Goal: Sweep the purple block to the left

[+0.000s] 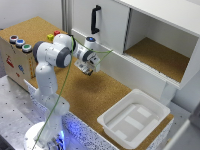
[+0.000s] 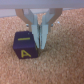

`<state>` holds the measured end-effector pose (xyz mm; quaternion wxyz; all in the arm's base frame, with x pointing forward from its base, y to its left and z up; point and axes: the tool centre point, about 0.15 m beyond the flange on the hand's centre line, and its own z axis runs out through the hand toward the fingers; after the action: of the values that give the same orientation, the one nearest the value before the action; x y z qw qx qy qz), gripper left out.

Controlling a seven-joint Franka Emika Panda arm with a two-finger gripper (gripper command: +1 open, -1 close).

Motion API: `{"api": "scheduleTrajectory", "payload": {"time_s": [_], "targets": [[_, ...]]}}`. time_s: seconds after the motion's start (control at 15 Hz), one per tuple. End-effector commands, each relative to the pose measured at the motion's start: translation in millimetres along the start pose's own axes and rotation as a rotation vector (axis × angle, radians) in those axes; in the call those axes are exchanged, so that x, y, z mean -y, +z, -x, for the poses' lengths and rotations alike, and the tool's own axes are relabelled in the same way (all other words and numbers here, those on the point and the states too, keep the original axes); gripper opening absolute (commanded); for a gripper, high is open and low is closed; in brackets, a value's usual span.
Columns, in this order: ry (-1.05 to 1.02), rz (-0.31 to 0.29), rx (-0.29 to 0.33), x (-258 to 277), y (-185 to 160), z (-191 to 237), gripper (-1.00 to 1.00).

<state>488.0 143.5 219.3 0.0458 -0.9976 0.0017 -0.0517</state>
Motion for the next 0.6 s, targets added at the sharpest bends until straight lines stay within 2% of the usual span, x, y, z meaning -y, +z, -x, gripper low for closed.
{"api": "scheduleTrajectory", "payload": {"time_s": [0.0, 0.2, 0.53], "targets": [[0.005, 0.192, -0.052, -5.6, -72.3, -9.8, 1.00], [-0.044, 0.183, -0.087, 7.7, -84.9, -21.6, 1.00], [-0.080, 0.161, -0.061, 34.2, -63.4, -29.1, 1.00]]}}
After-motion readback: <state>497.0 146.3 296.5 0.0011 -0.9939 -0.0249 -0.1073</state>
